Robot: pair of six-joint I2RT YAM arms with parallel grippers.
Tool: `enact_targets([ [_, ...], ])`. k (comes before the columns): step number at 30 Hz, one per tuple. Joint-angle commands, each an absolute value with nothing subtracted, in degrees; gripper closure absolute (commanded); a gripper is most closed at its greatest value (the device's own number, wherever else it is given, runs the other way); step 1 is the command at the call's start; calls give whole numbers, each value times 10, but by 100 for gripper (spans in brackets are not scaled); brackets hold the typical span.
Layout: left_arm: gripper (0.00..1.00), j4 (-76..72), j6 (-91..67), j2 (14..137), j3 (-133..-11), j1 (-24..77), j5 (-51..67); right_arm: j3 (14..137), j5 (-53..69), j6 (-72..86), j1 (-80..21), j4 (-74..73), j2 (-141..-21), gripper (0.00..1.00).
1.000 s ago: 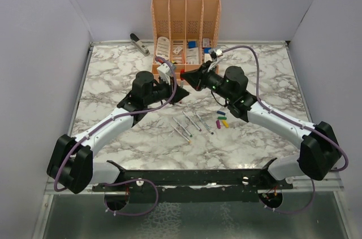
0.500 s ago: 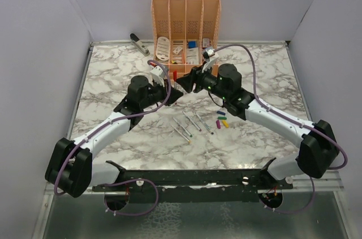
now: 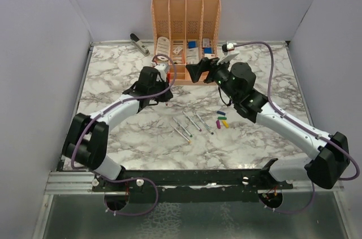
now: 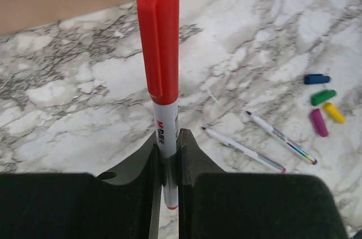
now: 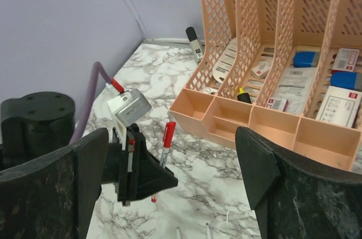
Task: Insert the pens into the pen caps
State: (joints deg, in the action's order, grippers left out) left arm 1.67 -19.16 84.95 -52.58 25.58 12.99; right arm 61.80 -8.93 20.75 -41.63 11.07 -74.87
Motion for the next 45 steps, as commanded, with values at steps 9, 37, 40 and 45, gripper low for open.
enact_targets([
  [9,100,208,-183,1050,-650,195,92,585,-135,204,-417,69,-696,7],
  [37,52,314,-197,1071,-674,195,53,550,-114,247,-417,44,-678,7],
  [40,51,311,-197,1061,-677,195,50,548,-125,245,-417,43,-675,6],
  [45,50,307,-197,1029,-690,194,53,540,-171,287,-417,30,-668,0],
])
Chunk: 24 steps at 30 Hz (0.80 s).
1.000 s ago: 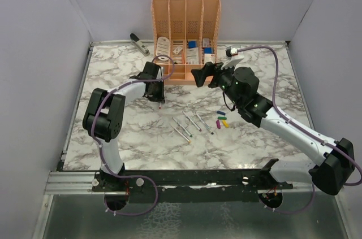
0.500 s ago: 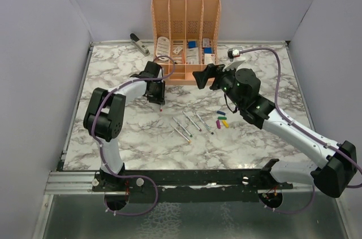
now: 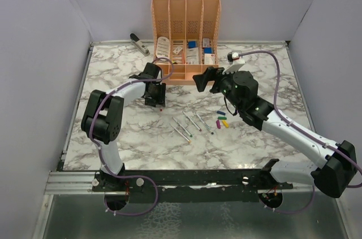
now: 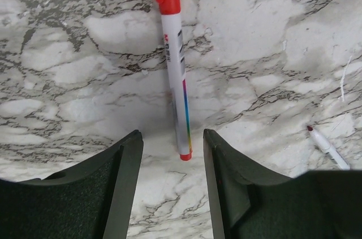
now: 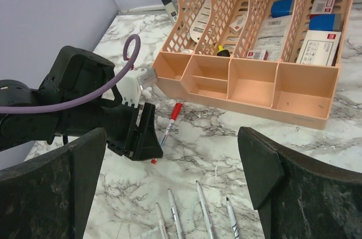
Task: Insert the pens into the pen caps
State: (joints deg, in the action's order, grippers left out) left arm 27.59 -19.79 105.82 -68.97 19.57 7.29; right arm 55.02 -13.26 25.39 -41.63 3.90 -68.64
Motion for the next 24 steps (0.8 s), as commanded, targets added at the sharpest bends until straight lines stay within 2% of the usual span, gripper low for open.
enact_targets([
  [1,50,306,-199,1022,-693,195,56,540,-171,290,-417,26,-670,0],
  [8,49,293,-209,956,-694,195,88,554,-184,266,-417,-27,-692,1],
  [10,49,286,-213,934,-682,195,95,556,-188,248,-417,-52,-701,5],
  [16,50,258,-231,866,-629,195,109,547,-149,212,-418,-149,-735,27],
  [24,51,213,-263,770,-547,195,80,491,-59,197,-449,-144,-729,30],
])
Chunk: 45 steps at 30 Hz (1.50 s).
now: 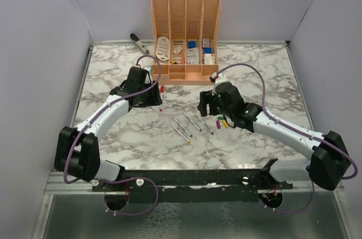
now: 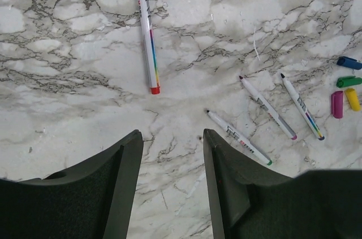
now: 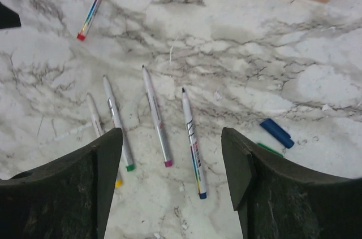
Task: Insert the pens into the pen caps
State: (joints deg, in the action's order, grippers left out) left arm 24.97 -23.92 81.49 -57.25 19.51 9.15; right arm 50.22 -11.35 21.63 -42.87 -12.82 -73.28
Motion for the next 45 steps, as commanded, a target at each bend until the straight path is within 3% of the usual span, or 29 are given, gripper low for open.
enact_targets([
  [1,51,210,-268,763,-540,195,78,491,-54,194,-455,-145,-734,30],
  [10,51,196,-305,735,-491,194,52,525,-41,152,-523,-146,-810,34],
  [26,51,182,-349,713,-445,178,-8,602,-9,113,-559,-147,-942,64],
  [45,51,177,-341,704,-429,152,11,642,25,99,-583,-157,-1025,66],
])
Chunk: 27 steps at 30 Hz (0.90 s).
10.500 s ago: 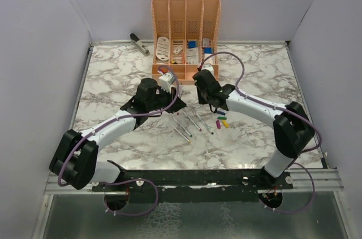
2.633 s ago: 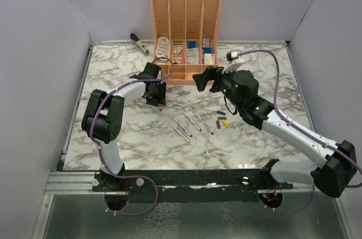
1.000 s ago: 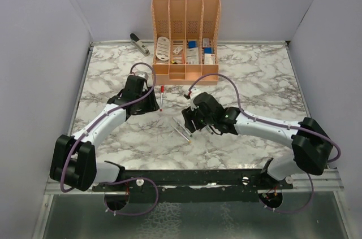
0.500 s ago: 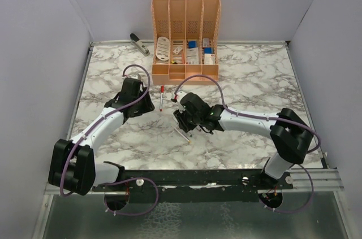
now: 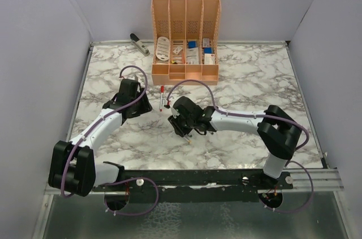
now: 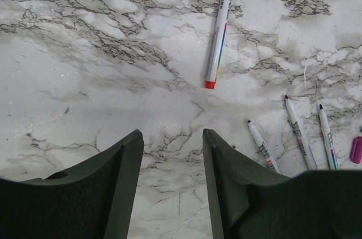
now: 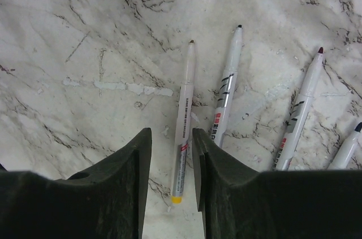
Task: Insert the pens into the pen caps
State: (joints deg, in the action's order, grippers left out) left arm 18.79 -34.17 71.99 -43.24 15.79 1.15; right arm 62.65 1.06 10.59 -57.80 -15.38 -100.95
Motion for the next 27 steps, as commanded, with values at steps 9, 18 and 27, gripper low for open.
enact_targets([
  [9,51,174,-338,702,-426,149,20,650,11,99,-583,-158,-1045,67],
  [18,51,168,-338,707,-426,147,28,652,-1,99,-584,-165,-1066,70],
  [27,51,163,-339,709,-428,146,29,658,8,98,-583,-184,-1085,99],
])
